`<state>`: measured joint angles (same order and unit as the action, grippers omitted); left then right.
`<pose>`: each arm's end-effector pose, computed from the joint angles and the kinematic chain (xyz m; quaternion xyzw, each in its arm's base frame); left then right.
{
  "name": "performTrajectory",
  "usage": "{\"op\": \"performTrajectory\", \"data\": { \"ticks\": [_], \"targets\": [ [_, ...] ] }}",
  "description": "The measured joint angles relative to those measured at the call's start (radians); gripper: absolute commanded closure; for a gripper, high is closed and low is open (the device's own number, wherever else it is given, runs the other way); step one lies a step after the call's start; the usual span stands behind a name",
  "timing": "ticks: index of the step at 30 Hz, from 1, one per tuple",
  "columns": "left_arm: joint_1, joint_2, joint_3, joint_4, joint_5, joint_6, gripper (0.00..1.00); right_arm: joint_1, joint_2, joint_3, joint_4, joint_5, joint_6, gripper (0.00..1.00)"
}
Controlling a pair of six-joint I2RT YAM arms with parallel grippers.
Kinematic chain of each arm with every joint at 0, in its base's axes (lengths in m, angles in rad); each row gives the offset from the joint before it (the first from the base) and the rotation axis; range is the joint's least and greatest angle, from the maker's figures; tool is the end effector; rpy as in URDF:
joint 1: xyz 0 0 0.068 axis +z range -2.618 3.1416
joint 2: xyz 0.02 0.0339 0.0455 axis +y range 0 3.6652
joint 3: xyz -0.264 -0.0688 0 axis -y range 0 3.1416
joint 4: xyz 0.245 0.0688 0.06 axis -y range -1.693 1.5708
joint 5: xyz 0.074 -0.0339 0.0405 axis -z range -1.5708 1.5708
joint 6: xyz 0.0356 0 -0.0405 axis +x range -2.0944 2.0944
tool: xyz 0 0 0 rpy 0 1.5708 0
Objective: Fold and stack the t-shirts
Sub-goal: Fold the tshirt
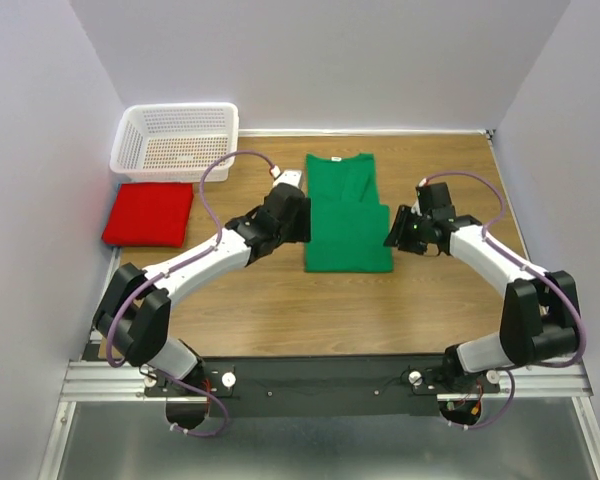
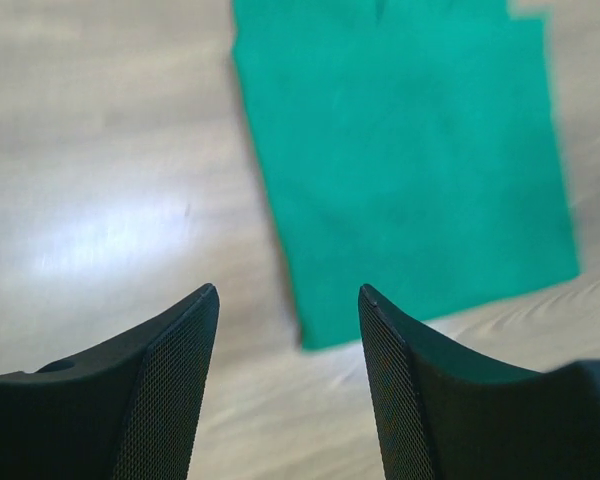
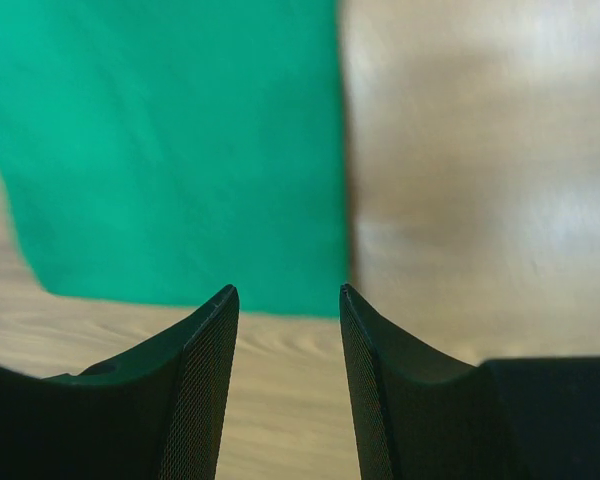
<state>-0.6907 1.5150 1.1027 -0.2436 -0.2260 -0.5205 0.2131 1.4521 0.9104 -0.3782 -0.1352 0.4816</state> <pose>0.2671 -0.2104 0.2676 0.0262 0.8925 -0.1666 0.4184 0.2881 0.0673 0.2138 0.1051 0.9397 0.1688 0.2782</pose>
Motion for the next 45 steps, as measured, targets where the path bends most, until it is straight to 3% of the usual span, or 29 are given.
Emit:
{"op": "performTrajectory", "data": {
  "ticks": [8,26,33,36,37,39,45],
  "targets": [
    [-0.072,-0.023,-0.110,-0.099,-0.024,-0.031,0.34,0.035,-0.017,-0.091,-0.117,0.081,-0.004,0.48],
    [-0.090,0.003,-0.075,-0.124,-0.024,-0.061,0.35,0.153,0.153,-0.016,-0.086,0.153,-0.002,0.49],
    [-0.090,0.042,-0.053,-0.135,-0.023,-0.067,0.35,0.155,0.152,-0.020,-0.082,0.184,-0.005,0.65],
    [-0.090,0.079,-0.034,-0.149,-0.012,-0.068,0.35,0.155,0.148,-0.029,-0.076,0.195,-0.009,0.81],
    [-0.090,0.093,-0.027,-0.153,-0.007,-0.068,0.35,0.155,0.146,-0.032,-0.071,0.194,-0.010,0.92],
    [-0.090,0.120,-0.012,-0.161,0.003,-0.068,0.35,0.158,0.141,-0.036,-0.063,0.195,-0.011,0.99],
    [-0.091,0.206,0.042,-0.182,0.033,-0.067,0.35,0.167,0.135,-0.042,-0.058,0.198,-0.016,0.99]
  ]
}}
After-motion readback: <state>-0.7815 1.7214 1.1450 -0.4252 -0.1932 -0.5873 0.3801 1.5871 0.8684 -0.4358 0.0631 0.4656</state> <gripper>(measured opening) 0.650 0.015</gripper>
